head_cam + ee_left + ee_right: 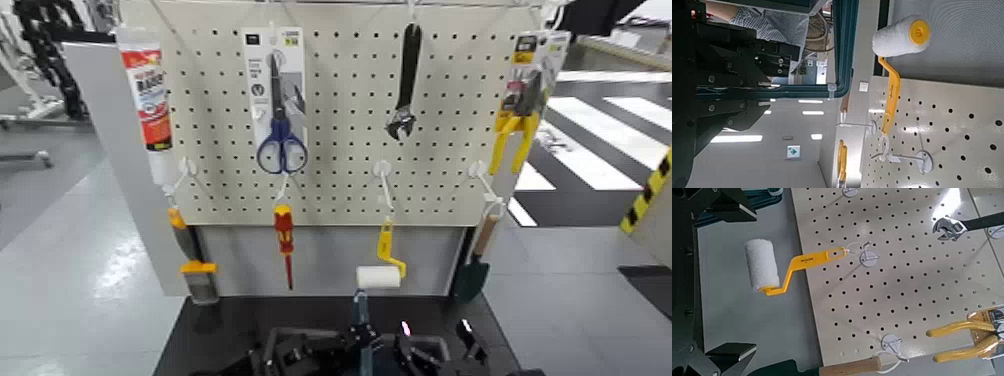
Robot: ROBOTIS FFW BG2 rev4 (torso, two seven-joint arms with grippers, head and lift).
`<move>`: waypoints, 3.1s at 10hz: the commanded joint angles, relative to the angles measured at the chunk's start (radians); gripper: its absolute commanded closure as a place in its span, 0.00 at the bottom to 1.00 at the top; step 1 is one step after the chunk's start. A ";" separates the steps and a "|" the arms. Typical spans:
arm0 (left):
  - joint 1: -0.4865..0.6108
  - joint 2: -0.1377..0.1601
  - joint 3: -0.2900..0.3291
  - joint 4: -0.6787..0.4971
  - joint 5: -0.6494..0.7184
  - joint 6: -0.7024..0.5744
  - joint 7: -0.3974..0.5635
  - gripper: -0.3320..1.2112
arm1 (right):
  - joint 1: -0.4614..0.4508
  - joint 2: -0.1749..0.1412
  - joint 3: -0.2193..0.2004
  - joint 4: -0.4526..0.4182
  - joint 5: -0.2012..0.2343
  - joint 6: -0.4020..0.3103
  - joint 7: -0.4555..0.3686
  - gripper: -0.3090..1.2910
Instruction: Place the crate on the table.
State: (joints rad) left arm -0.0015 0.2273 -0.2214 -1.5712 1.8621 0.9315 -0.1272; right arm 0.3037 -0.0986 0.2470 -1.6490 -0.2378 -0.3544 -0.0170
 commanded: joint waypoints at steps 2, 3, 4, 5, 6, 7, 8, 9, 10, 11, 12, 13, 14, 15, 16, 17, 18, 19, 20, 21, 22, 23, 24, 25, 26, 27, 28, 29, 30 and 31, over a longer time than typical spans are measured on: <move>0.003 -0.005 0.005 -0.001 -0.004 0.000 0.000 0.98 | 0.000 -0.001 0.000 0.000 0.000 0.000 -0.001 0.28; 0.005 -0.006 0.005 -0.001 -0.004 0.000 0.000 0.98 | 0.000 -0.001 0.000 0.000 0.000 0.000 0.000 0.28; 0.006 -0.006 0.010 -0.004 -0.008 0.000 0.000 0.98 | 0.000 0.000 0.000 0.001 0.000 -0.001 0.000 0.28; 0.011 -0.005 0.019 -0.012 -0.012 0.001 0.001 0.98 | 0.000 -0.001 0.000 0.000 0.000 0.000 -0.001 0.28; 0.018 -0.002 0.042 -0.023 -0.018 0.012 0.015 0.98 | 0.000 0.000 0.000 0.000 0.000 0.000 -0.001 0.28; 0.023 0.003 0.063 -0.033 -0.020 0.029 0.034 0.98 | 0.002 0.000 0.000 0.000 0.000 0.000 -0.001 0.28; 0.021 0.007 0.068 -0.036 -0.020 0.033 0.034 0.98 | 0.002 0.000 0.000 0.000 0.000 0.000 -0.001 0.28; 0.020 0.009 0.074 -0.036 -0.020 0.036 0.035 0.98 | 0.002 0.000 0.001 0.000 0.000 0.002 -0.001 0.28; 0.018 0.010 0.088 -0.036 -0.024 0.044 0.037 0.98 | 0.000 0.002 0.001 0.000 0.000 0.002 -0.001 0.28; 0.015 0.015 0.097 -0.036 -0.032 0.049 0.038 0.98 | 0.000 0.002 0.001 0.000 0.000 0.002 -0.001 0.28; 0.012 0.018 0.103 -0.038 -0.034 0.052 0.040 0.98 | 0.000 0.002 0.001 0.000 0.000 0.002 -0.001 0.28; 0.009 0.020 0.112 -0.038 -0.037 0.053 0.041 0.98 | 0.000 0.002 0.001 0.000 0.000 0.002 -0.001 0.28; 0.001 0.023 0.119 -0.032 -0.041 0.053 0.041 0.98 | 0.000 0.003 0.001 0.000 0.000 0.000 -0.001 0.28; -0.006 0.027 0.122 -0.027 -0.044 0.055 0.041 0.98 | 0.000 0.003 0.001 0.000 0.000 0.002 -0.001 0.28; -0.015 0.033 0.128 -0.020 -0.047 0.058 0.041 0.98 | 0.000 0.003 0.001 0.000 0.000 0.000 -0.001 0.28; -0.028 0.041 0.132 -0.012 -0.054 0.064 0.040 0.98 | 0.000 0.005 0.003 0.000 0.000 0.000 -0.001 0.28; -0.038 0.046 0.129 0.000 -0.055 0.067 0.037 0.98 | 0.000 0.005 0.003 0.000 0.000 0.000 -0.001 0.28; -0.048 0.050 0.129 0.013 -0.055 0.075 0.034 0.98 | 0.000 0.005 0.003 0.000 0.000 0.000 -0.001 0.28; -0.057 0.053 0.129 0.022 -0.057 0.076 0.029 0.98 | 0.000 0.005 0.003 0.000 0.000 0.000 -0.001 0.28; -0.063 0.055 0.131 0.028 -0.061 0.076 0.026 0.98 | 0.000 0.005 0.003 0.000 0.000 -0.001 -0.001 0.28; -0.068 0.055 0.131 0.033 -0.069 0.076 0.020 0.98 | 0.000 0.007 0.003 0.001 0.000 -0.003 0.000 0.28; -0.071 0.055 0.131 0.040 -0.073 0.075 0.015 0.98 | 0.000 0.007 0.003 0.001 0.000 -0.005 -0.001 0.28; -0.075 0.055 0.126 0.048 -0.077 0.075 0.011 0.98 | 0.000 0.007 0.001 0.003 0.000 -0.006 -0.001 0.28; -0.080 0.055 0.120 0.054 -0.080 0.073 0.006 0.98 | 0.000 0.007 0.001 0.005 0.000 -0.008 -0.001 0.28; -0.086 0.058 0.116 0.060 -0.080 0.073 0.004 0.98 | 0.000 0.007 0.001 0.005 0.000 -0.011 -0.001 0.28; -0.092 0.060 0.108 0.069 -0.081 0.073 0.000 0.98 | -0.002 0.007 0.003 0.006 -0.002 -0.011 -0.001 0.28; -0.103 0.063 0.100 0.080 -0.084 0.072 -0.005 0.98 | -0.002 0.005 0.003 0.006 -0.002 -0.015 -0.001 0.28; -0.111 0.066 0.094 0.092 -0.089 0.073 -0.011 0.98 | -0.003 0.005 0.003 0.008 -0.002 -0.017 -0.001 0.28; -0.120 0.070 0.085 0.106 -0.092 0.073 -0.019 0.98 | -0.003 0.005 0.003 0.009 -0.003 -0.020 0.000 0.28; -0.126 0.072 0.079 0.117 -0.093 0.072 -0.025 0.98 | -0.005 0.003 0.005 0.009 -0.003 -0.021 -0.001 0.28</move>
State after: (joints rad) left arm -0.1234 0.2975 -0.1386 -1.4618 1.7701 1.0041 -0.1517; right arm 0.3002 -0.0945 0.2504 -1.6401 -0.2406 -0.3742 -0.0178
